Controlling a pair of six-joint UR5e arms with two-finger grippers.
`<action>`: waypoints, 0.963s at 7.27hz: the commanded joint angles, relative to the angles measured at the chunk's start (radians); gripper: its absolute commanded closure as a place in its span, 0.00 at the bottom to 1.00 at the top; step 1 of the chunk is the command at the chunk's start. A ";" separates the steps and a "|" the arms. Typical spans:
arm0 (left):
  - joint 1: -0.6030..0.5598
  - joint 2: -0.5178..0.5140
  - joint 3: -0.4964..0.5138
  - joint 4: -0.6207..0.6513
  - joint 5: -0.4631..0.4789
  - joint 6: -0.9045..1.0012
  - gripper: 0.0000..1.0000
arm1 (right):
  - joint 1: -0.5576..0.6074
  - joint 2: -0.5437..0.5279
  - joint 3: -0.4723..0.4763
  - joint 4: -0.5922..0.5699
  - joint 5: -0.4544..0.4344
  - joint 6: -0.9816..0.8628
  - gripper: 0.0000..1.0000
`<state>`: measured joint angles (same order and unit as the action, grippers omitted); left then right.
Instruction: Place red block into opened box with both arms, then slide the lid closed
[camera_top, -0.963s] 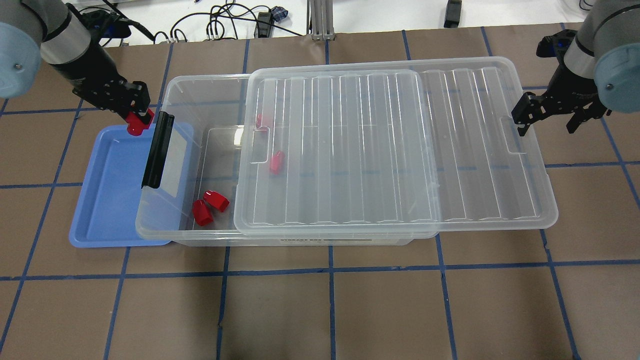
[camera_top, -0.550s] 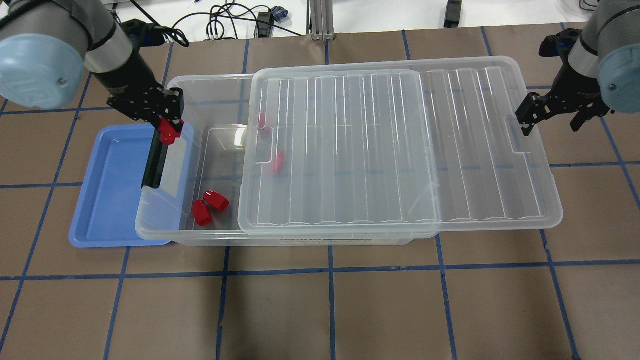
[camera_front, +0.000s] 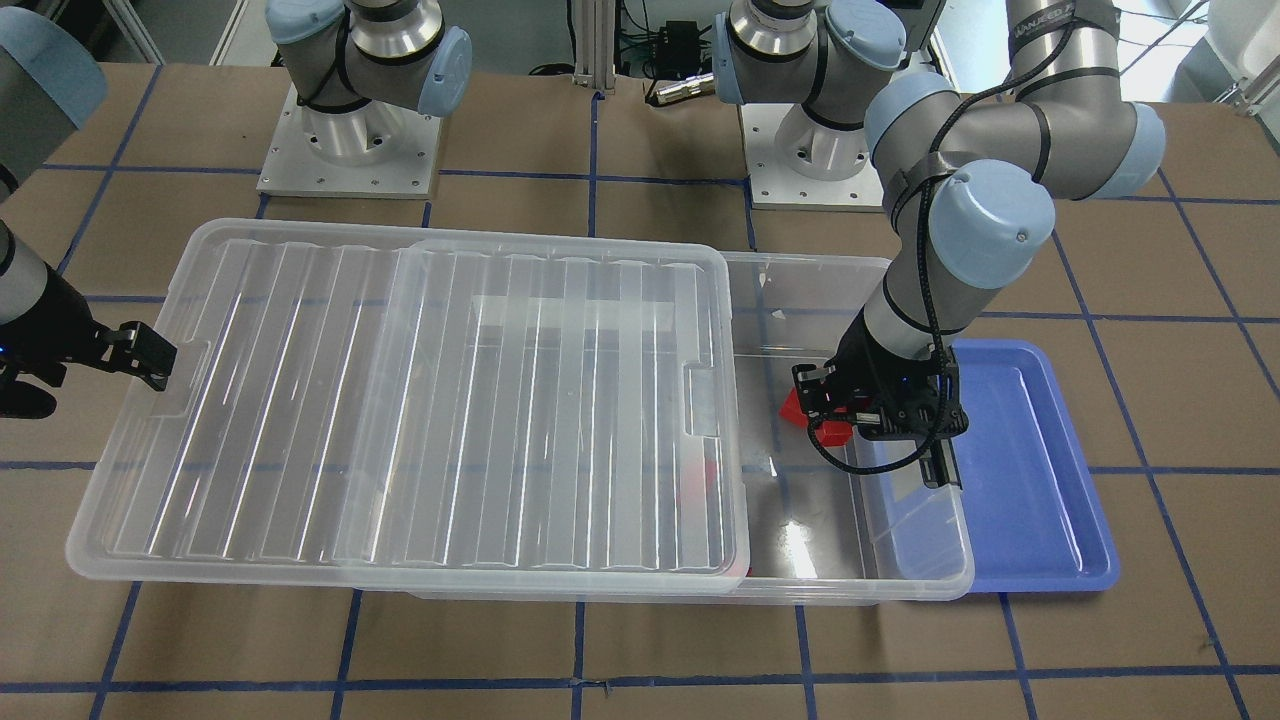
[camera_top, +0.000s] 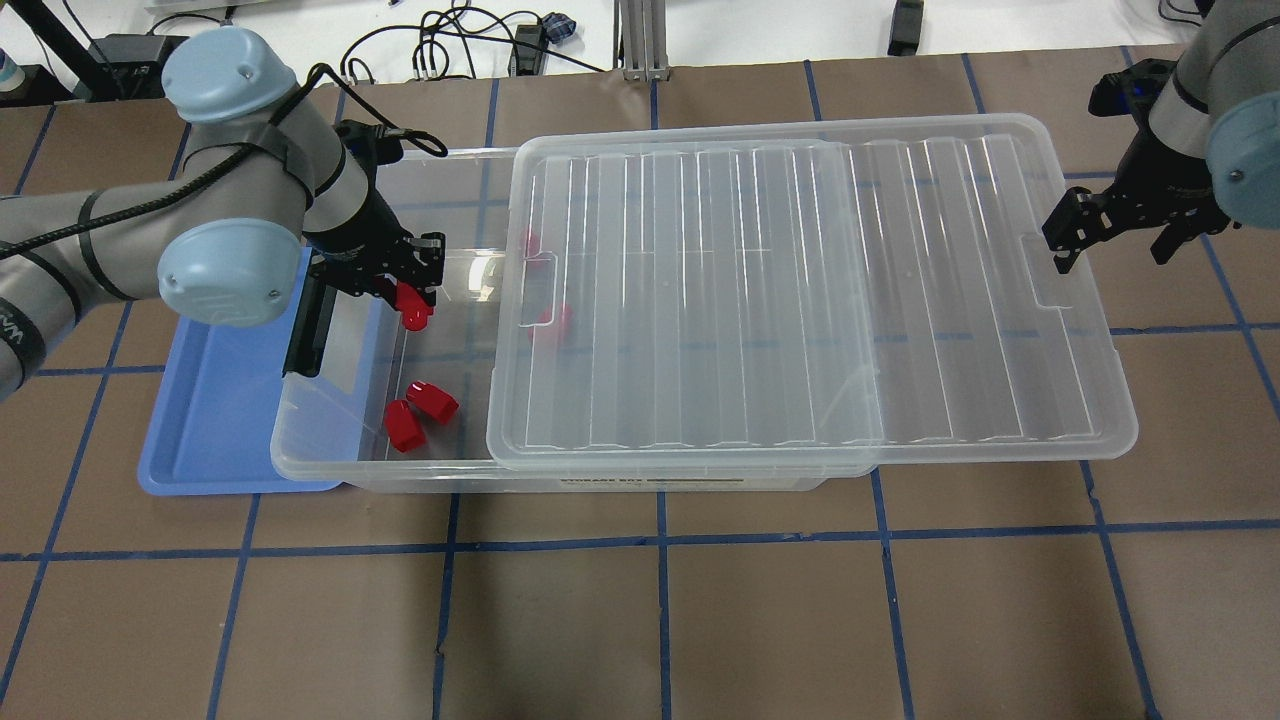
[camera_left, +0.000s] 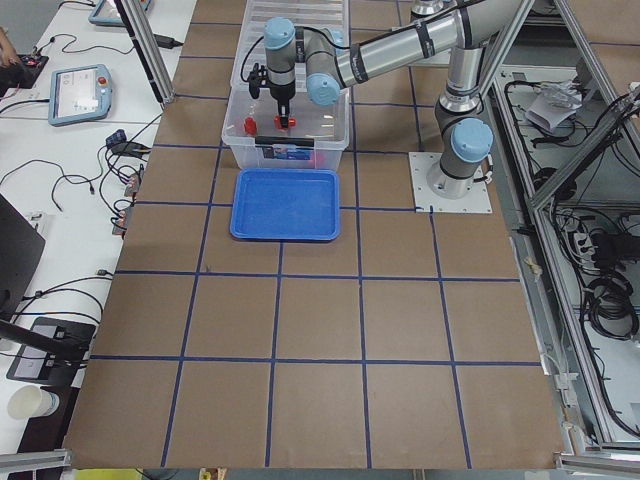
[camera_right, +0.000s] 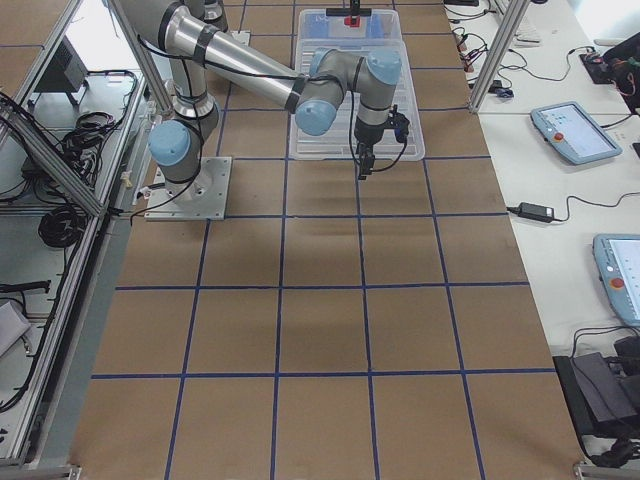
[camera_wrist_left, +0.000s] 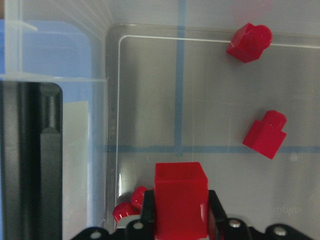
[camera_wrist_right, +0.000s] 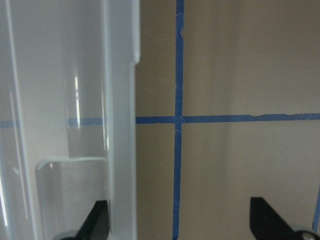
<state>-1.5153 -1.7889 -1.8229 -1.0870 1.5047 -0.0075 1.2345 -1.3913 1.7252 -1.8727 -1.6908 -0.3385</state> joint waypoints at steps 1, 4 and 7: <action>-0.019 -0.024 -0.036 0.077 -0.030 0.006 0.88 | -0.001 -0.008 -0.007 0.006 -0.004 0.003 0.00; -0.020 -0.056 -0.053 0.101 -0.024 0.029 0.87 | 0.005 -0.050 -0.059 0.024 0.008 0.024 0.00; -0.020 -0.092 -0.058 0.101 -0.021 0.066 0.87 | 0.013 -0.109 -0.091 0.069 0.010 0.024 0.00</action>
<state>-1.5361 -1.8678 -1.8798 -0.9875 1.4819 0.0500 1.2443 -1.4835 1.6421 -1.8134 -1.6805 -0.3150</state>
